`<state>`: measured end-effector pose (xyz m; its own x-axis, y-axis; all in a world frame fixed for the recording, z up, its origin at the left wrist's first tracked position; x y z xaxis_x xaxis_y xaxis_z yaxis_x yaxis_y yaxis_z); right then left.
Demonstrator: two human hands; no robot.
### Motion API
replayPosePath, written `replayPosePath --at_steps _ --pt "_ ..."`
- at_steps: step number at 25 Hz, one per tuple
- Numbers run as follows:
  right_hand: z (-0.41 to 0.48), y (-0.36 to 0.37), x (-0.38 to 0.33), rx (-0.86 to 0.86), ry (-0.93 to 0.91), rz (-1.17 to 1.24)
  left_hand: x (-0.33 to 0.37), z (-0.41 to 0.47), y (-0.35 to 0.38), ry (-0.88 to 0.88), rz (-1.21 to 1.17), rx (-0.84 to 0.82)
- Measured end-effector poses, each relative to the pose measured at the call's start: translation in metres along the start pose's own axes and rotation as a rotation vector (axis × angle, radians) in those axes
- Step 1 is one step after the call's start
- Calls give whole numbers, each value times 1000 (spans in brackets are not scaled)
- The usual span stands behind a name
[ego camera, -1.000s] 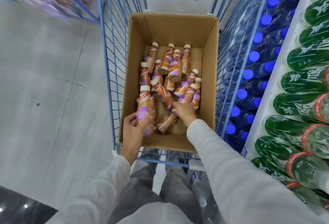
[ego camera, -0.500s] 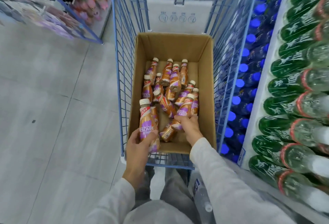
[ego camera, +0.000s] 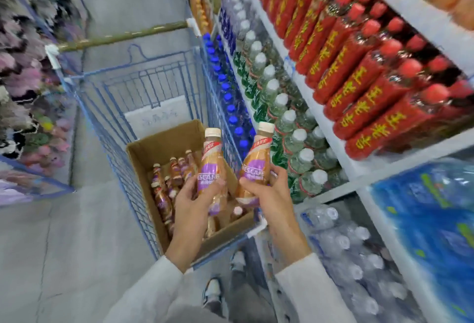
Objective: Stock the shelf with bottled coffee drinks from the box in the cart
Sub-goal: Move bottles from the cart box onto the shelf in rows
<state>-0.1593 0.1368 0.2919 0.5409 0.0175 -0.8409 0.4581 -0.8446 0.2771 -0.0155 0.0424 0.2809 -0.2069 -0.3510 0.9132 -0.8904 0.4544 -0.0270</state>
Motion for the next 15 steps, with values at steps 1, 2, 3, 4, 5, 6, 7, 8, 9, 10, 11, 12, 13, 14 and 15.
replayPosePath --at_steps 1,2,3,4,5,6,7,8,9,10,11,12,13,14,15 --pt "-11 -11 -12 23 -40 21 8 -6 11 24 5 -54" --pt "-24 -24 -24 54 -80 47 15 -14 23 46 17 -112" --pt "-35 -36 -35 82 -110 68 22 -22 36 72 34 -168" --pt "-46 -48 -45 106 -135 83 28 -29 49 98 50 -219" --pt "-57 -60 -54 131 -166 90 33 -36 62 121 60 -266" --pt "-68 -75 -63 153 -201 92 37 -45 77 142 63 -304" --pt "-81 -89 -72 175 -240 96 41 -54 91 162 67 -340" --pt "-94 -100 -80 195 -270 101 45 -62 103 176 71 -374" --pt "-109 -115 -90 223 -309 105 50 -73 119 190 81 -428" --pt "-125 -131 -100 255 -349 115 57 -86 135 205 92 -490" --pt "-141 -147 -109 286 -388 132 64 -100 150 230 106 -551" --pt "-160 -167 -120 324 -433 154 71 -119 169 262 127 -622" --pt "-178 -185 -129 352 -474 169 77 -138 186 296 145 -691" --pt "-197 -202 -138 375 -512 175 83 -159 202 325 155 -750" --pt "-216 -220 -145 404 -549 175 87 -181 218 348 159 -803"
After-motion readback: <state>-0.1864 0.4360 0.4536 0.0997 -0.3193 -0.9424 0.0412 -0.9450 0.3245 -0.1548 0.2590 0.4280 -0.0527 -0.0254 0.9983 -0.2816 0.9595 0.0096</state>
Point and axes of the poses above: each hand's wrist, its own z-axis towards the middle knuckle, its own y-axis out of the palm, x = y × z, the point moved 4 cm from there along z, towards the middle knuckle, and after that the axes turned 14 degrees about z, right-handed, at the moved point
